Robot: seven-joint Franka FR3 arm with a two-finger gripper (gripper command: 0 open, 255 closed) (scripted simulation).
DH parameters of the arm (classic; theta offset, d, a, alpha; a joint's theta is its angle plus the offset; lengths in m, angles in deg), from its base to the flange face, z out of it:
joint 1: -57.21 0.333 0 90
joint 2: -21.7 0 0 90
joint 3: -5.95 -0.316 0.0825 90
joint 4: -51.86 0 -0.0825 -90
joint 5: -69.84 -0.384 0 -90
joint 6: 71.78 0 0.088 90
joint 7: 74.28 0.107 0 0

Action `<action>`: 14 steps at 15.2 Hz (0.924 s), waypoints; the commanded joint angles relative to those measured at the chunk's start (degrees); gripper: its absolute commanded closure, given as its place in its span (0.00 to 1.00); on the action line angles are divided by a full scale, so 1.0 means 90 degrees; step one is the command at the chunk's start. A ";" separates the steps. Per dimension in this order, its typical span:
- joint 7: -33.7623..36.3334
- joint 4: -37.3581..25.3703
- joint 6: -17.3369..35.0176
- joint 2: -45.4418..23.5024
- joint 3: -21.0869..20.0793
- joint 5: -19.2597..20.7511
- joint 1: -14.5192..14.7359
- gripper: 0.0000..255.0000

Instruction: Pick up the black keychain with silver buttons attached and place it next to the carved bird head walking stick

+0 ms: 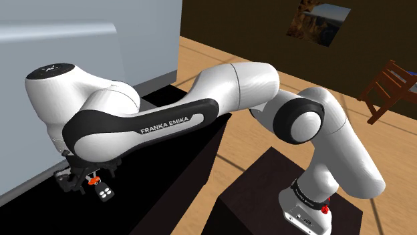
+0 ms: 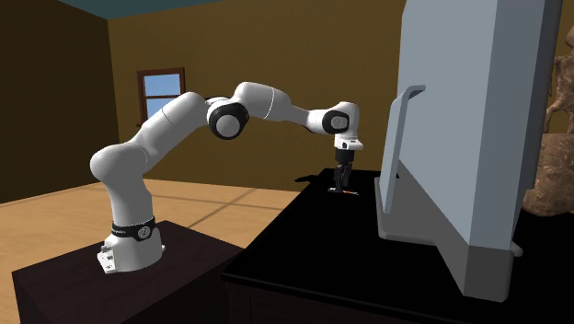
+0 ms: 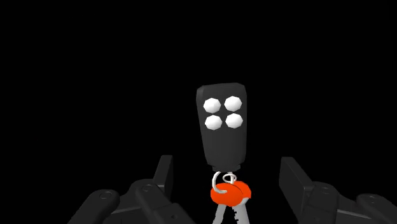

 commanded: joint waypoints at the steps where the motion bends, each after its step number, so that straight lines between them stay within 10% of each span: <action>1: 0.0000 0.0000 0.0000 0.0000 0.0000 0.0000 0.0000 0.00; 14: -0.0101 -0.1013 -0.0883 -0.0089 0.0007 -0.0024 0.0177 0.00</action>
